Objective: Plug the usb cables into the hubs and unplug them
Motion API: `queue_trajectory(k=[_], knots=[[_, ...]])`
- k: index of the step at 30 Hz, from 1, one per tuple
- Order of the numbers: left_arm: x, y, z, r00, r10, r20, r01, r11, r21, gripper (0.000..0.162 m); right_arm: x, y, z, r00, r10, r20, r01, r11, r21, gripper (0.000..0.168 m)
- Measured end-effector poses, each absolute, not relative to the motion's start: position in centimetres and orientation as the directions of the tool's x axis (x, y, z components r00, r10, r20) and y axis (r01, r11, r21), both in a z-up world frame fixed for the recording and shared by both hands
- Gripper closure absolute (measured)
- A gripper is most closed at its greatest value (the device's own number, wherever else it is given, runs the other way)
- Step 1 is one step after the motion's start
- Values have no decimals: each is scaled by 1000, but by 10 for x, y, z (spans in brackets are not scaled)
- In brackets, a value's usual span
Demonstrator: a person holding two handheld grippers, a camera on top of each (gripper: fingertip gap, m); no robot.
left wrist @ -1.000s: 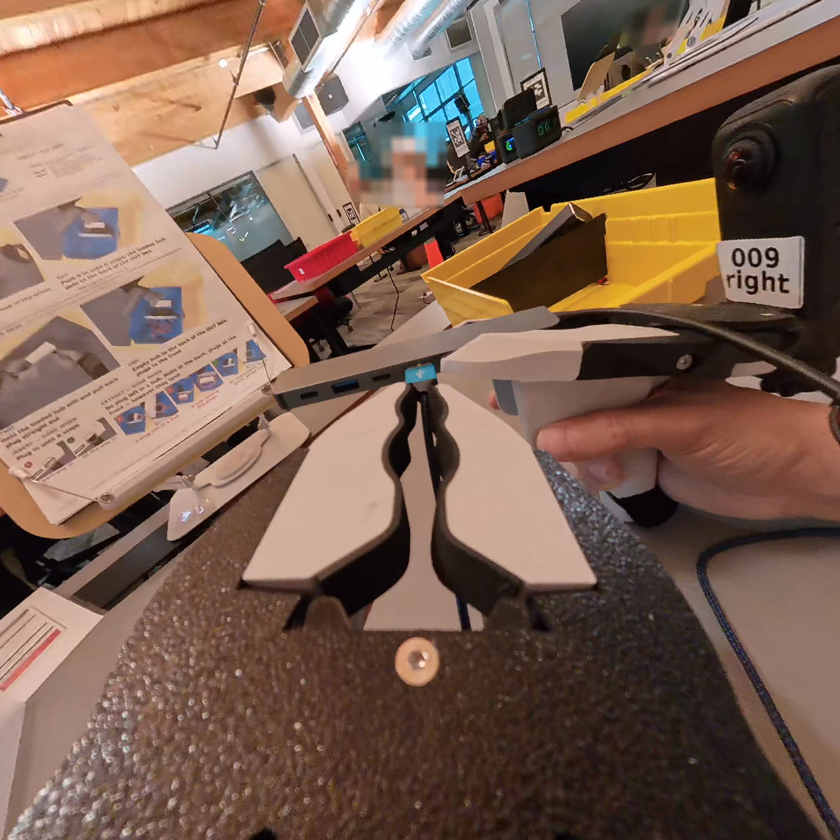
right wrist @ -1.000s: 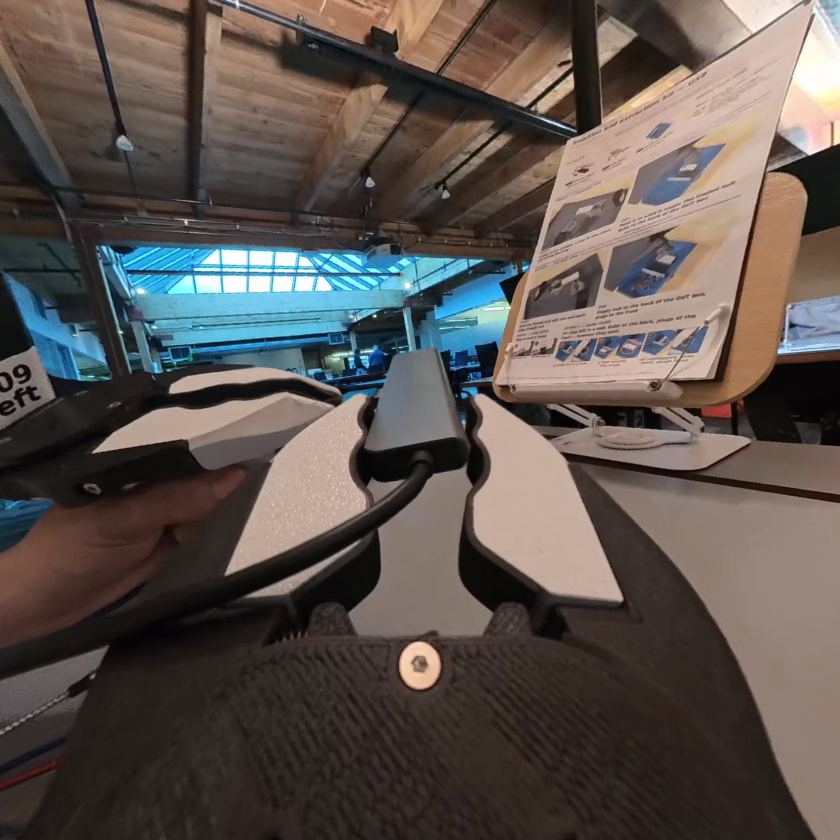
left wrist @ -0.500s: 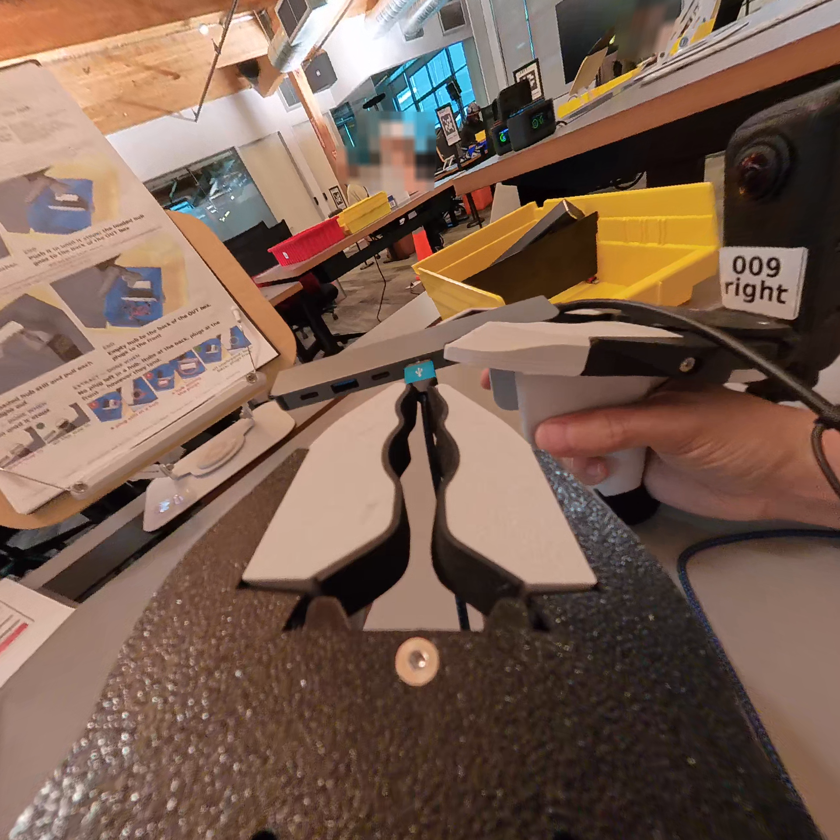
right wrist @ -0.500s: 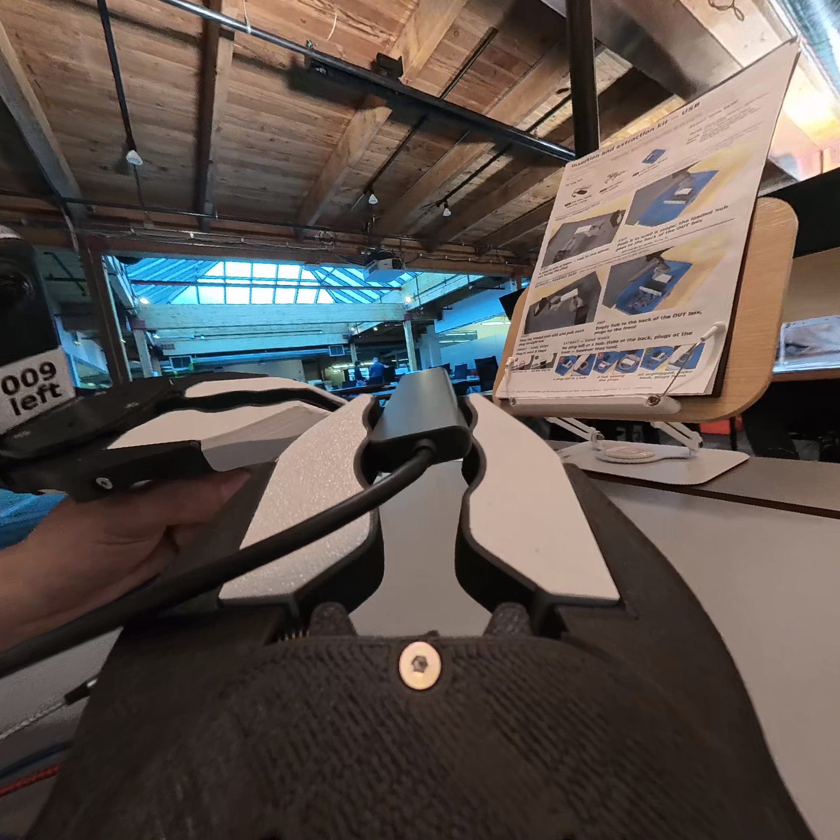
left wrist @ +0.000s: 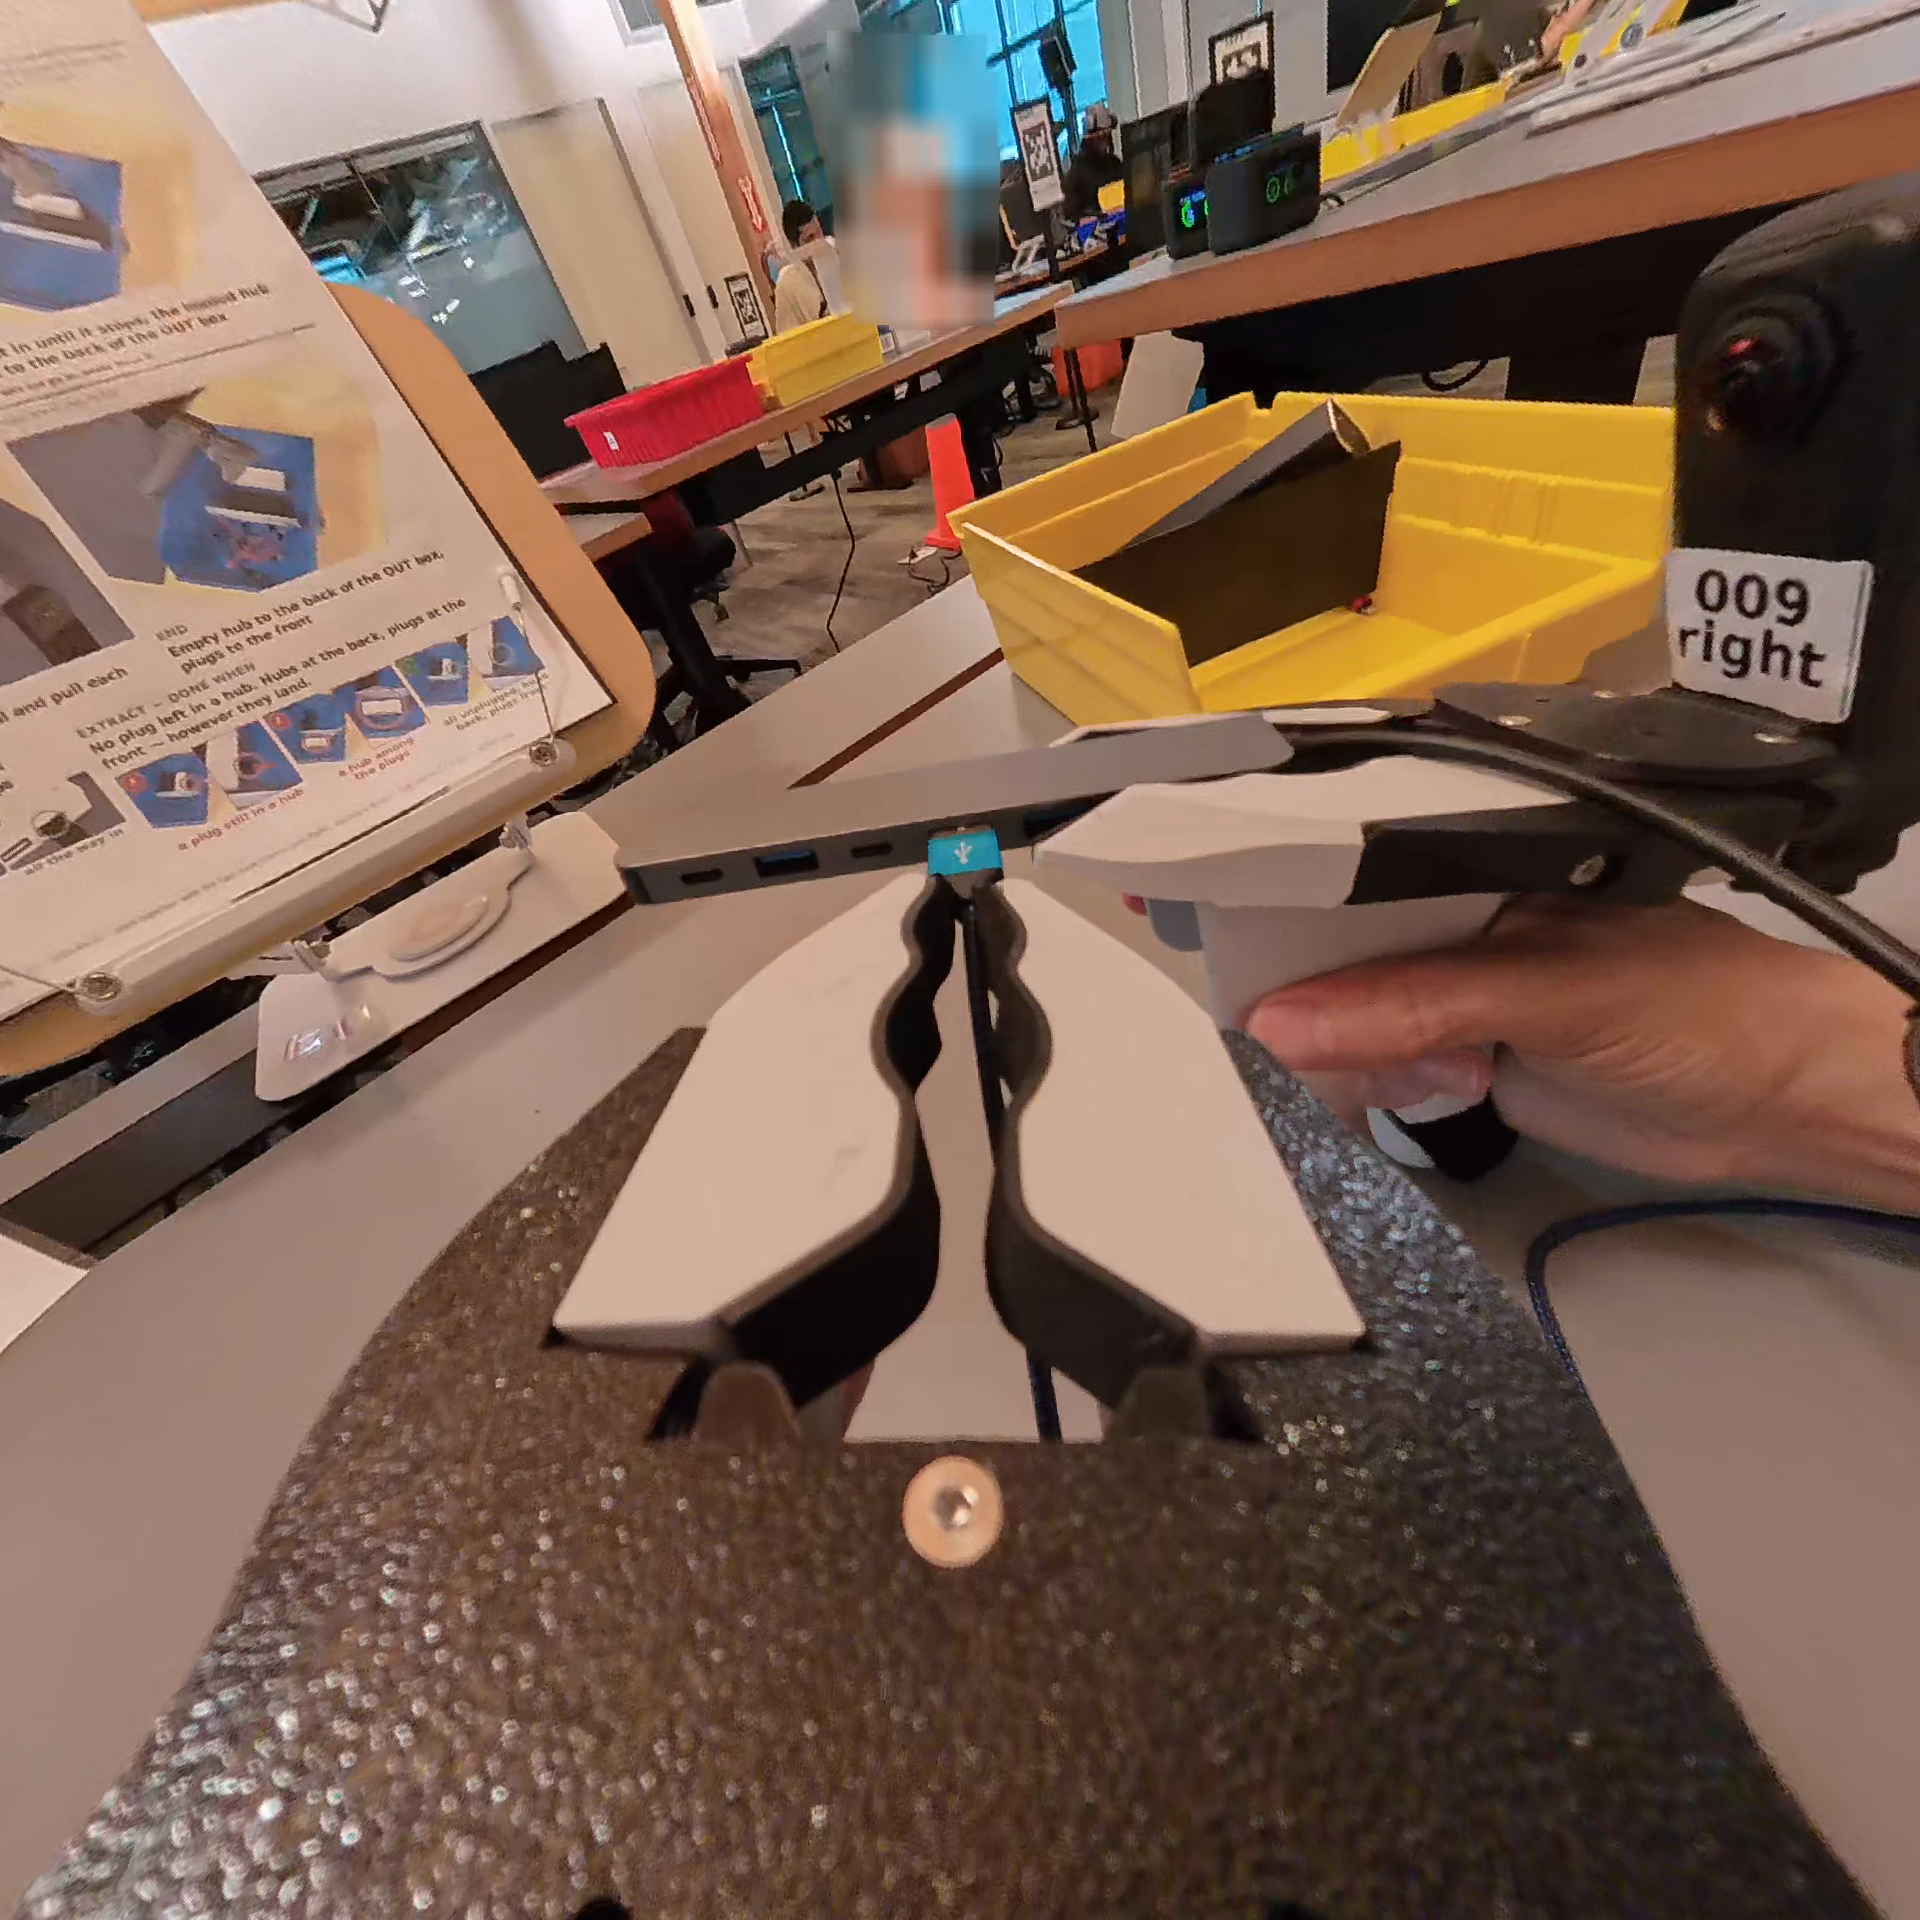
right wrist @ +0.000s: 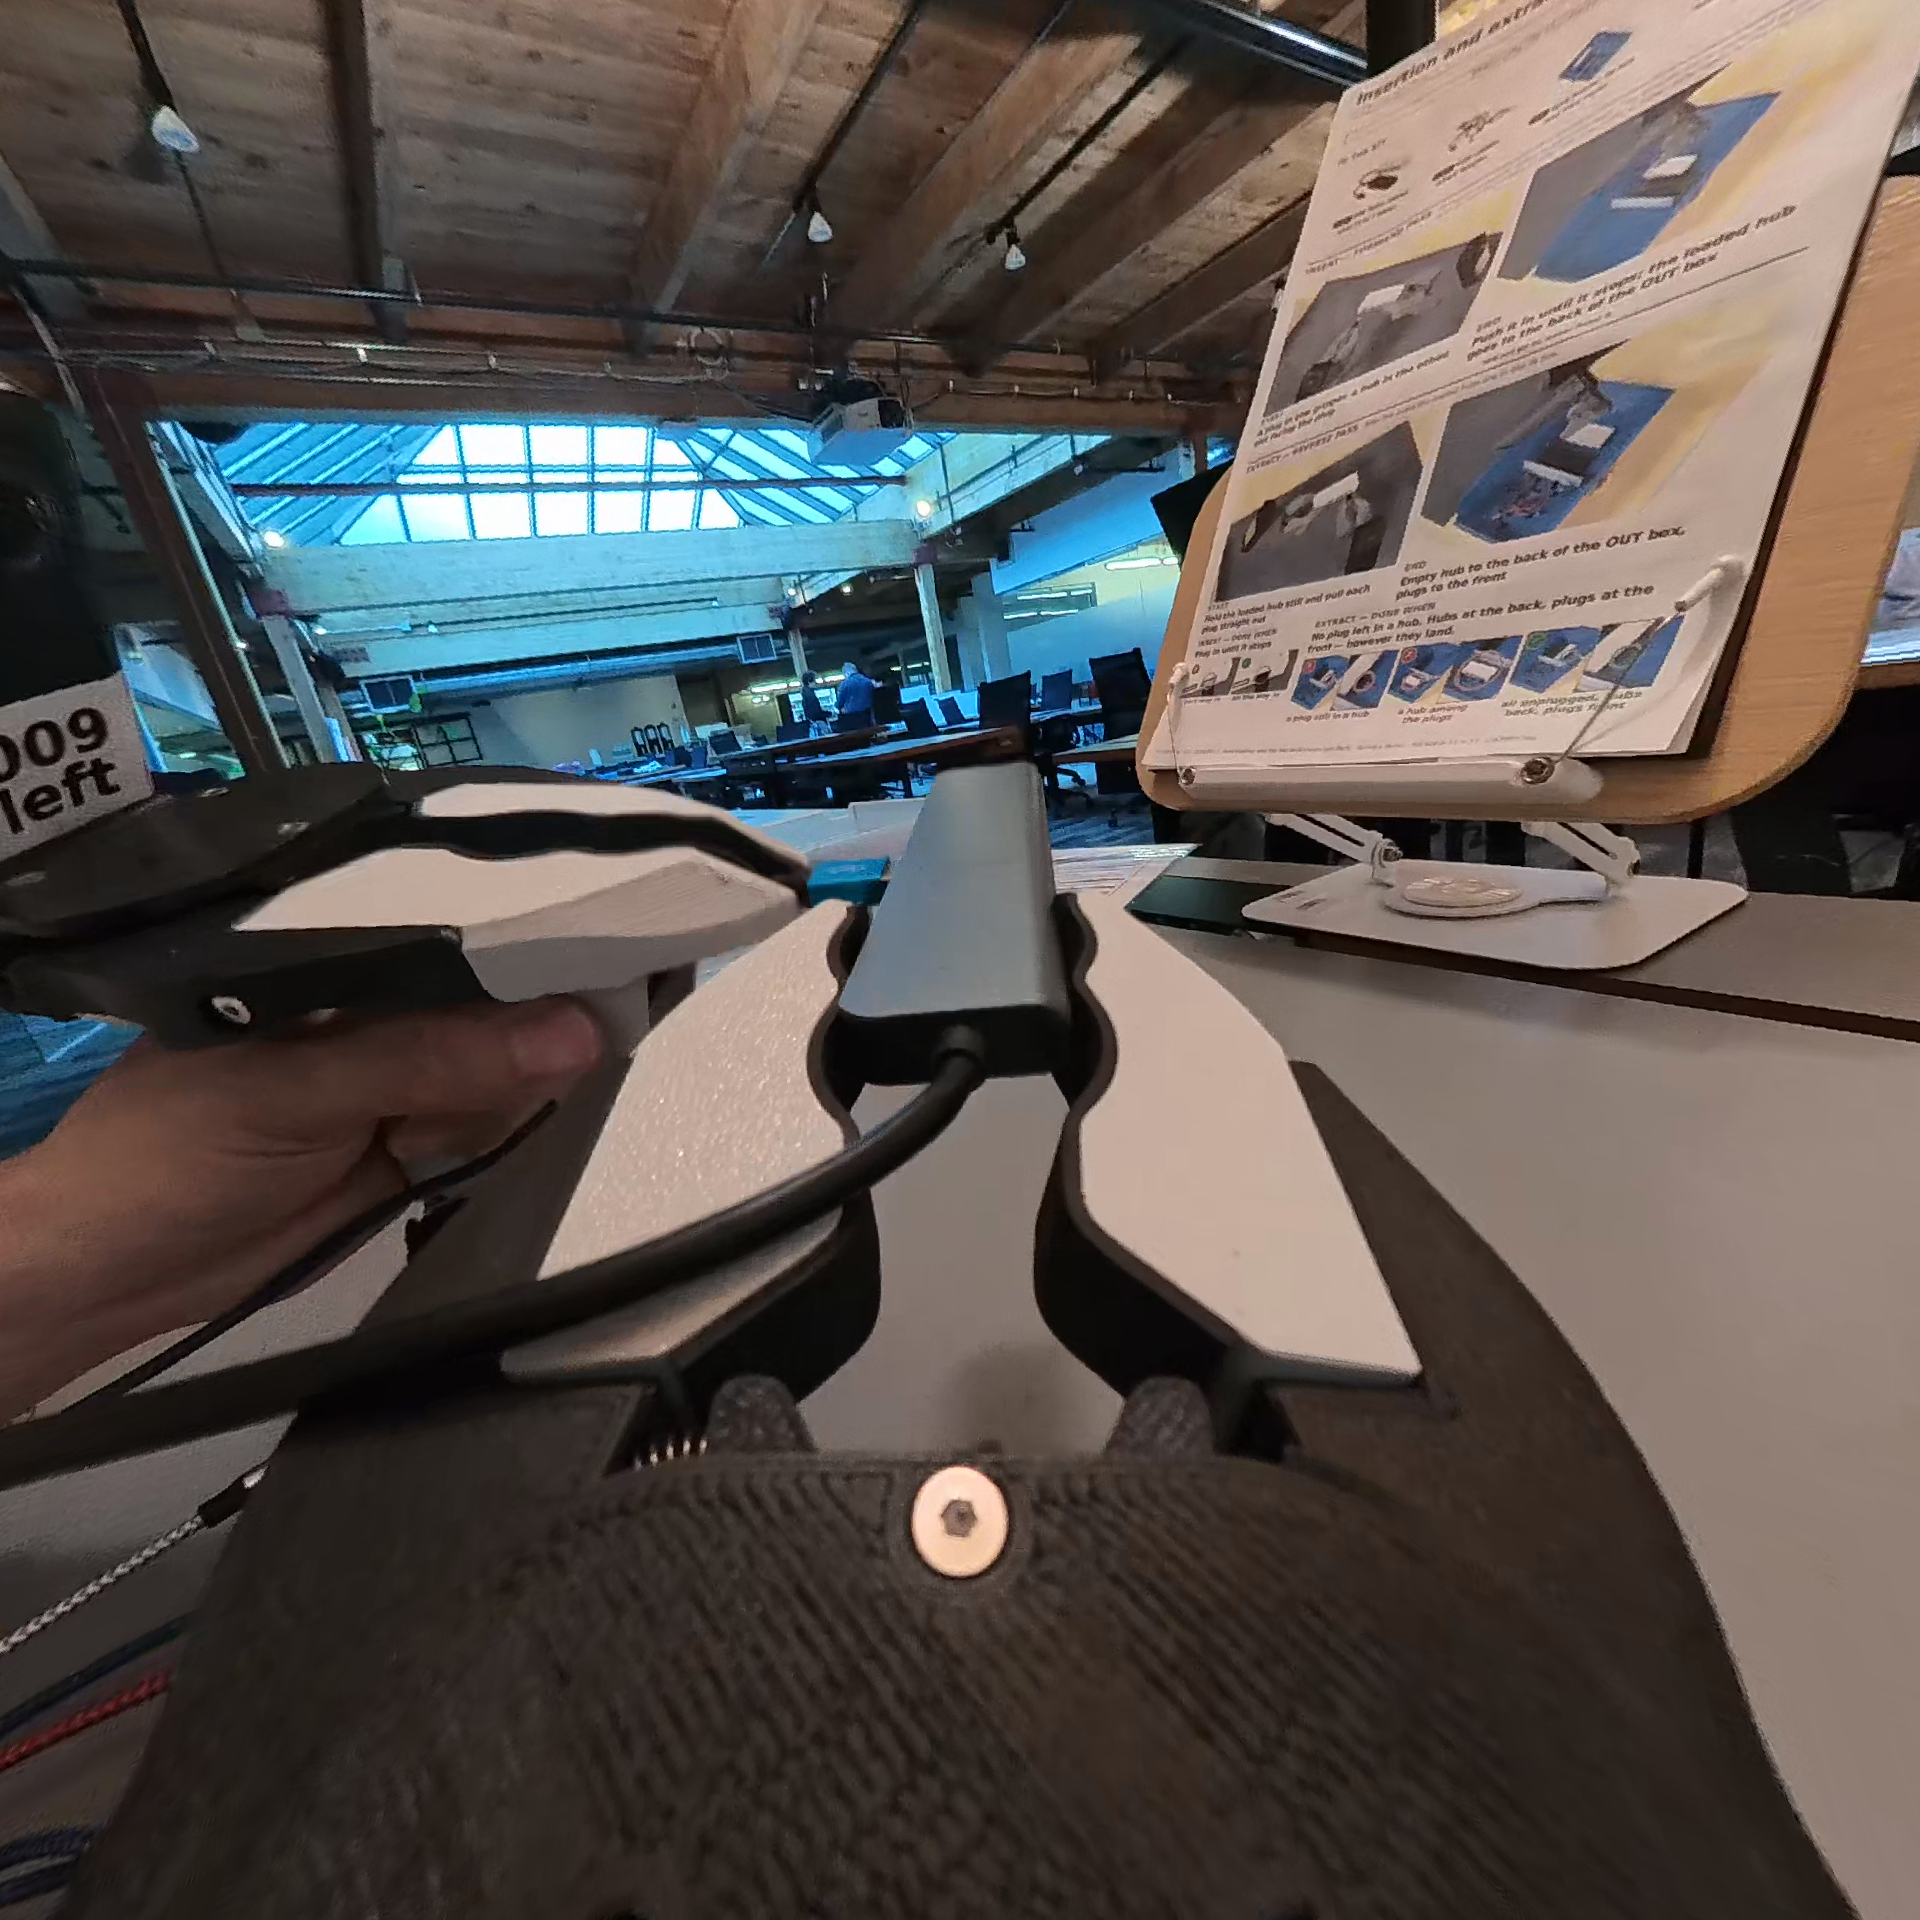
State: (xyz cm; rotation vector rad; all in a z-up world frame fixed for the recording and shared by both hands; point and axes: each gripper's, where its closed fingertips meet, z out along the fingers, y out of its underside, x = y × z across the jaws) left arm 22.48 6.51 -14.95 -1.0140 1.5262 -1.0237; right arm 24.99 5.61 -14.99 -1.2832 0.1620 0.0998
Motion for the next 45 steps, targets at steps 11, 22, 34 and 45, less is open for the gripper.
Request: queue_trajectory(k=[11, 22, 34, 45], knots=[[228, 60, -183, -193, -955, -225, -199, 263, -944, 155, 252, 57, -151, 991, -82, -104, -80, 261, -962, 139], [237, 42, -170, -298, -954, 2, -78, 22, -997, 141, 270, 40, -144, 940, 38, -338, -323, 414, -851, 141], [237, 55, -171, -522, -394, 757, -340, -718, -608, 131, 258, 40, -138, 879, 242, -410, -476, 434, -765, 156], [244, 63, -145, -518, -395, 759, -260, -773, -579, 153, 266, 35, -135, 794, 347, -499, -608, 453, -652, 148]])
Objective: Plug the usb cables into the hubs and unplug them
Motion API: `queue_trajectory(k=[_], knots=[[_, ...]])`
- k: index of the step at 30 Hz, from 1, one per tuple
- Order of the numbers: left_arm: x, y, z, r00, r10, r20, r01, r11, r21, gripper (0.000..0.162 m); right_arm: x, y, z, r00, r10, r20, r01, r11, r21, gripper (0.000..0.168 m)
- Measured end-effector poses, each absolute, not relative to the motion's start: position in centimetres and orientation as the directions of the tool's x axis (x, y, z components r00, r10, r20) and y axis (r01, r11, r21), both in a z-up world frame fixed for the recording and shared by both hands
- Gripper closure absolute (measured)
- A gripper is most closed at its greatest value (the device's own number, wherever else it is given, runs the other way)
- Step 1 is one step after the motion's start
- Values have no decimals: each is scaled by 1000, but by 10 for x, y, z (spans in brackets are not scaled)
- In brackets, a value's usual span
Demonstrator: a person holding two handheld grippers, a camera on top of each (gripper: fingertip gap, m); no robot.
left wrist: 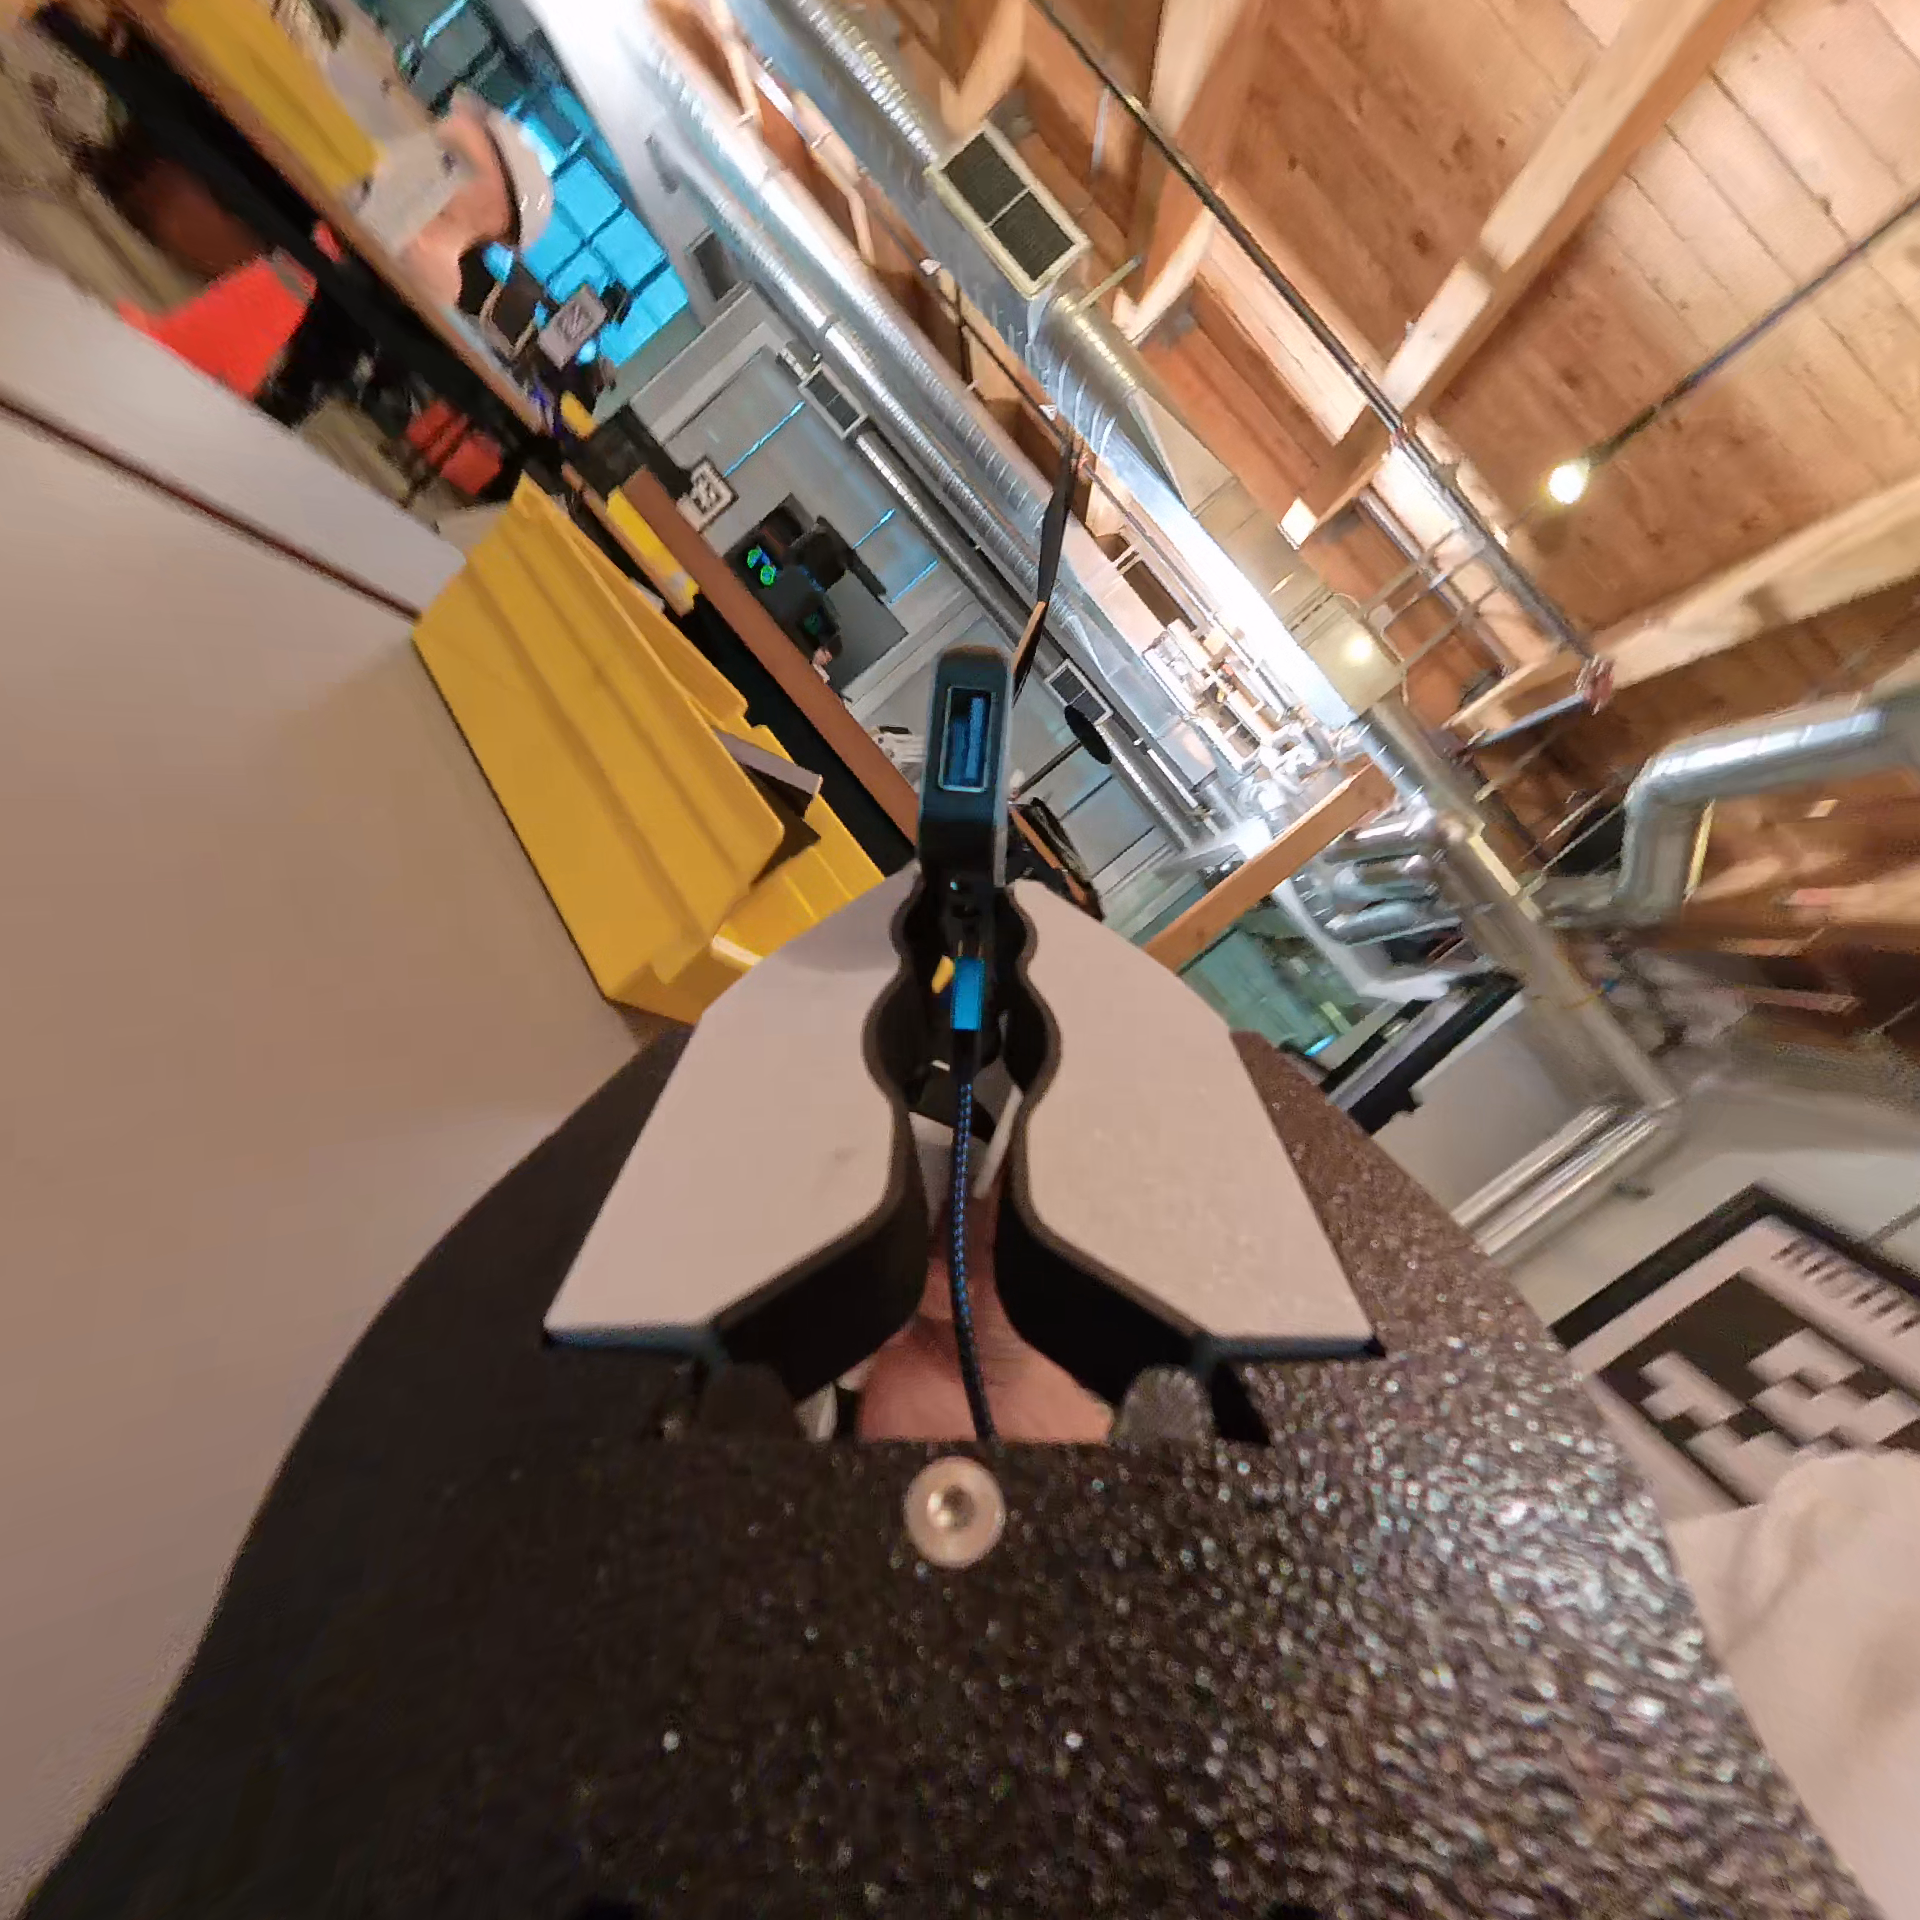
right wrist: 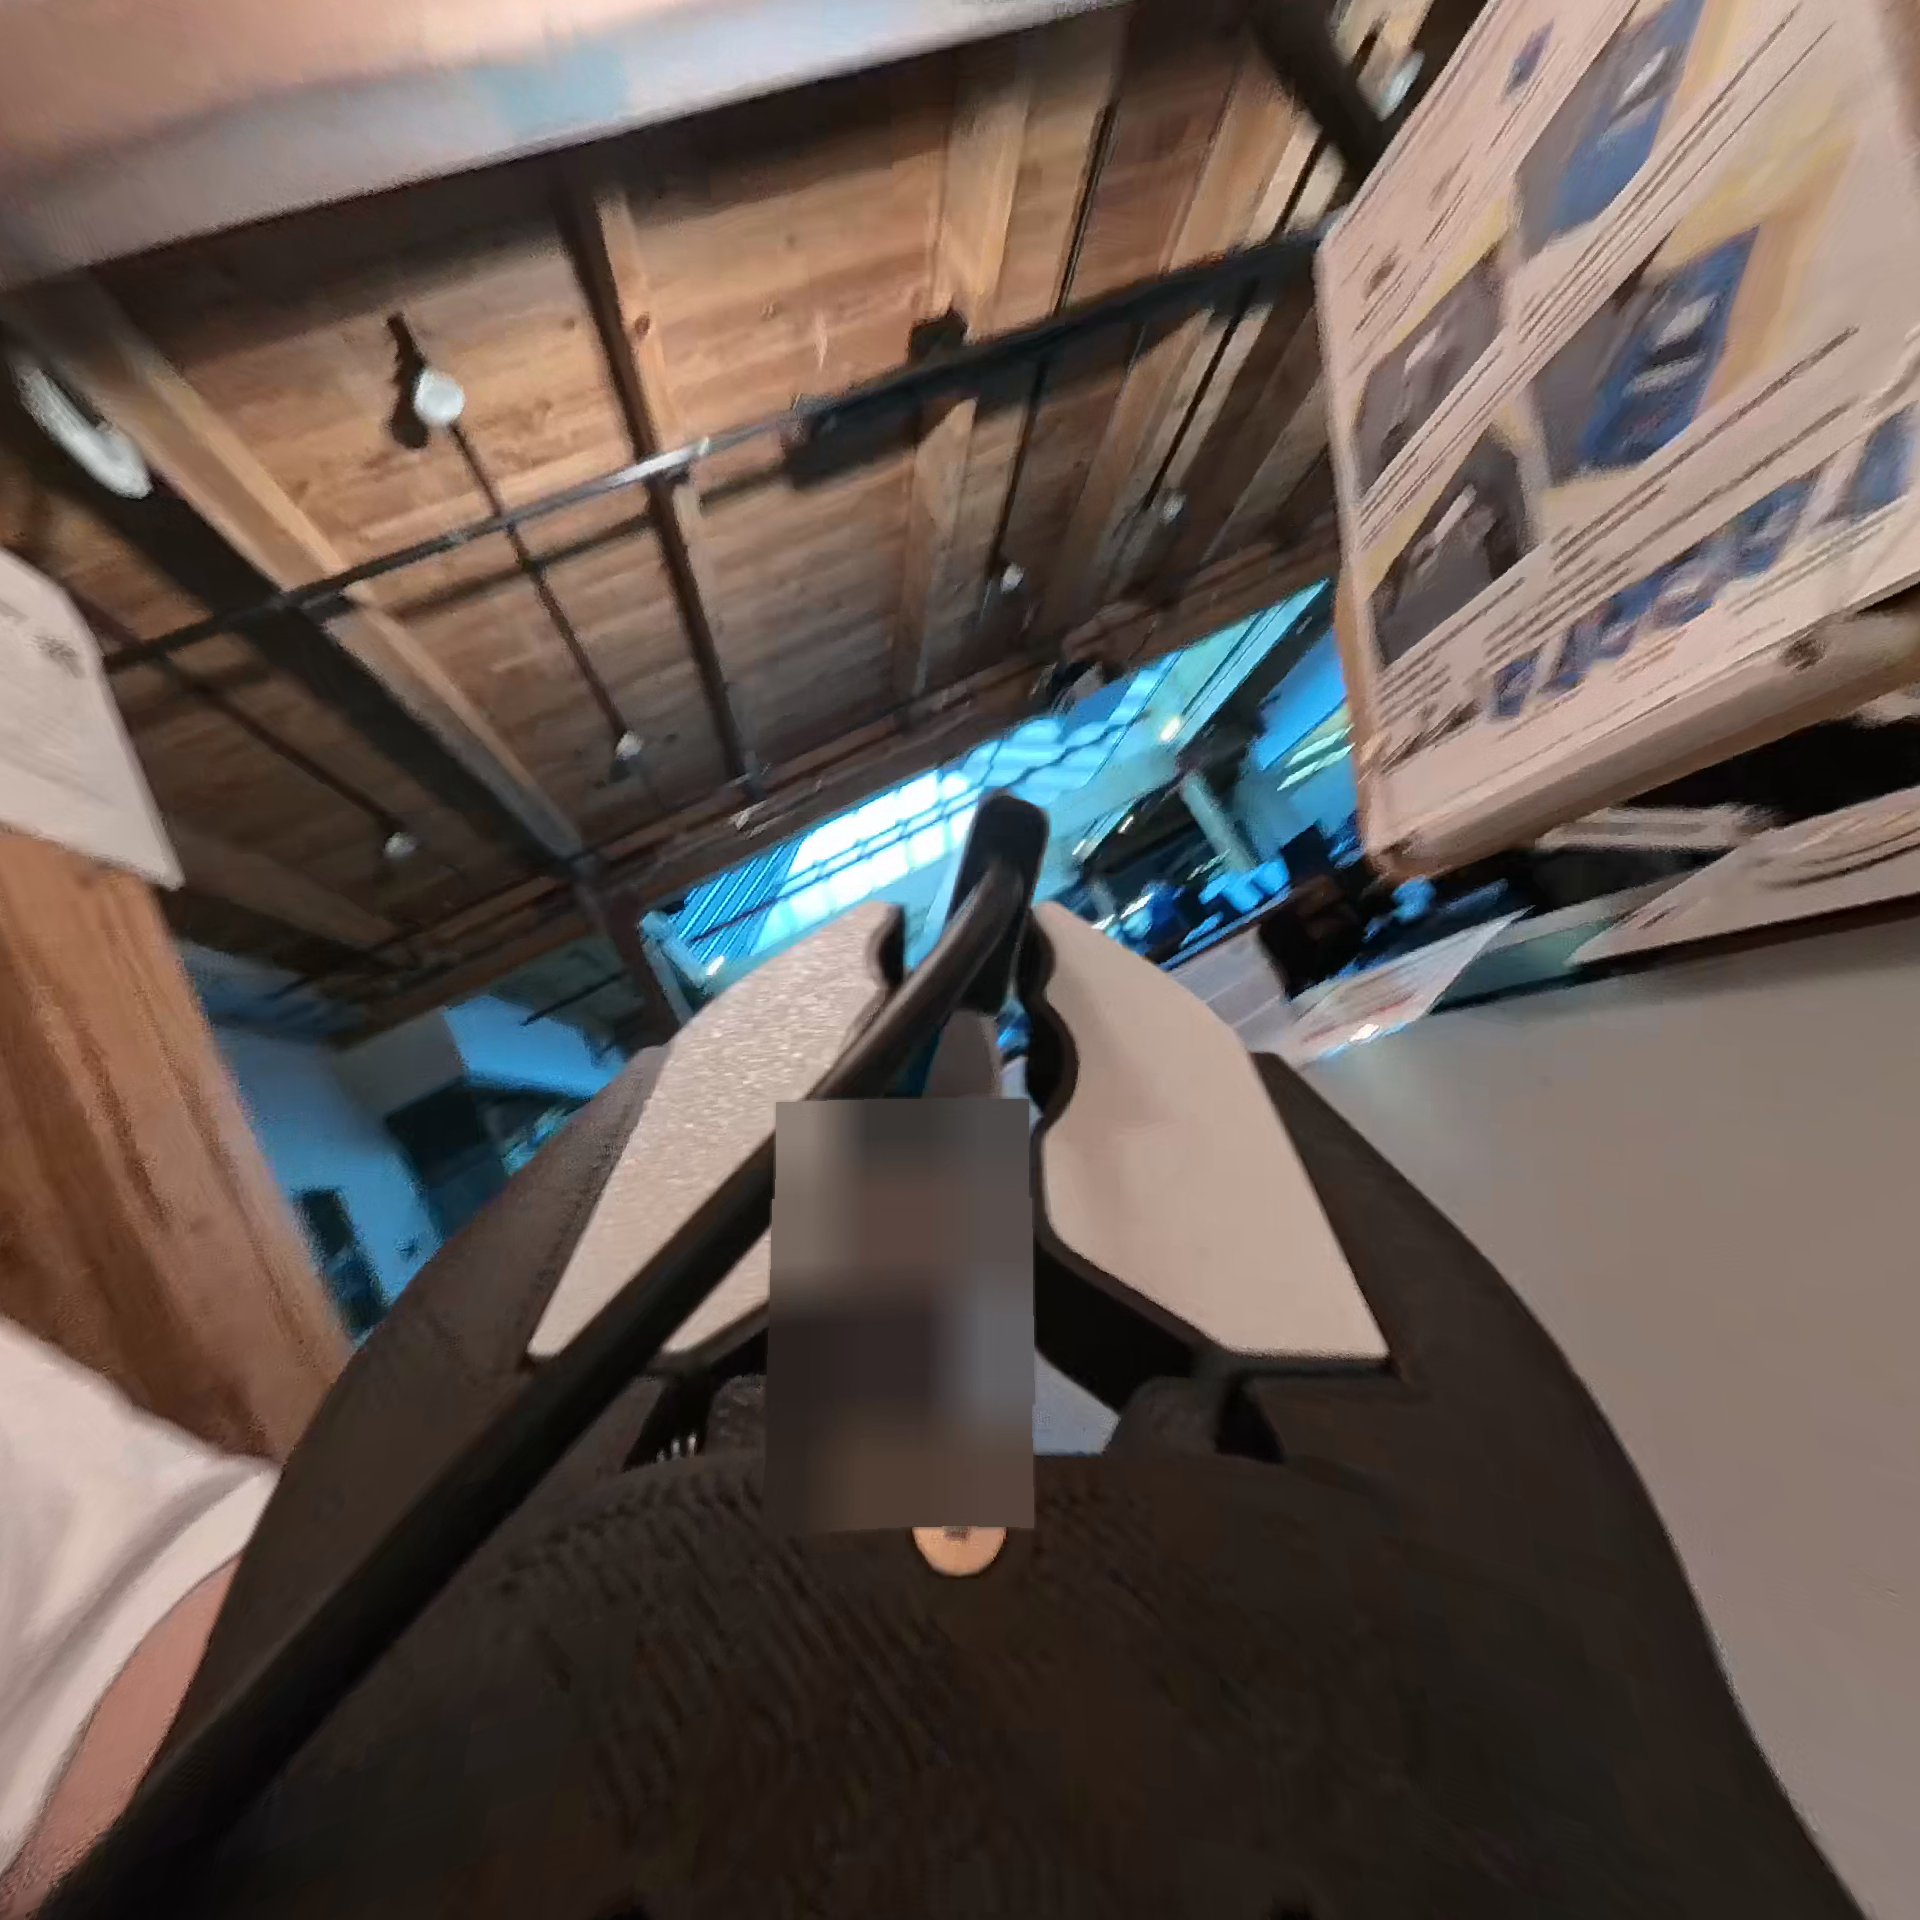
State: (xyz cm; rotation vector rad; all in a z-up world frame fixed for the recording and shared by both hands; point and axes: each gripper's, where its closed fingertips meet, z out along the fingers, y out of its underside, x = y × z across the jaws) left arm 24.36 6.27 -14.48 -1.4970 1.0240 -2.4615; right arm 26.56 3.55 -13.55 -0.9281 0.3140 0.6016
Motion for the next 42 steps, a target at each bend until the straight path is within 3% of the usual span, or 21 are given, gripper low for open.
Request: queue_trajectory(k=[2, 4, 6, 11, 13, 17, 22, 26, 28, 31, 33, 35, 42], knots=[[244, 63, -143, -471, -260, 843, -348, -824, -448, 153, 279, 25, -131, 837, 256, -484, -538, 549, -639, 130], [244, 61, -142, -423, -110, 899, -427, -851, -305, 153, 277, 25, -130, 907, 164, -389, -412, 542, -733, 113], [240, 58, -141, -400, -31, 916, -492, -836, -243, 153, 259, 31, -131, 967, 132, -217, -254, 471, -845, 114], [231, 57, -152, -322, -116, 940, -590, -751, -295, 152, 244, 37, -132, 1000, 26, -4, -15, 446, -895, 109], [226, 65, -154, -310, -151, 939, -605, -730, -317, 153, 242, 36, -134, 998, 29, 47, 30, 425, -905, 118], [217, 74, -151, -318, -215, 923, -633, -677, -375, 153, 232, 44, -146, 989, 59, 134, 107, 332, -937, 111], [217, 107, -123, -357, -190, 915, -536, -761, -367, 153, 227, 44, -161, 972, 125, 198, 171, 195, -966, 105], [215, 123, -122, -316, -321, 893, -502, -742, -444, 153, 283, 33, -172, 955, -152, 255, 259, 9, -966, 105], [216, 129, -124, -284, -387, 877, -485, -731, -480, 153, 300, 19, -161, 940, -226, 255, 266, 18, -964, 105], [219, 128, -129, -259, -454, 852, -482, -704, -522, 152, 274, 9, -129, 988, -52, 145, 153, 205, -967, 104], [223, 121, -131, -262, -456, 850, -492, -695, -524, 152, 255, 16, -118, 989, 28, 146, 135, 233, -963, 105], [227, 111, -131, -272, -439, 856, -511, -688, -515, 152, 245, 31, -121, 975, -1, 221, 217, 189, -958, 99], [230, 85, -142, -266, -468, 843, -583, -618, -527, 153, 248, 59, -159, 933, -99, 346, 350, 21, -937, 112]])
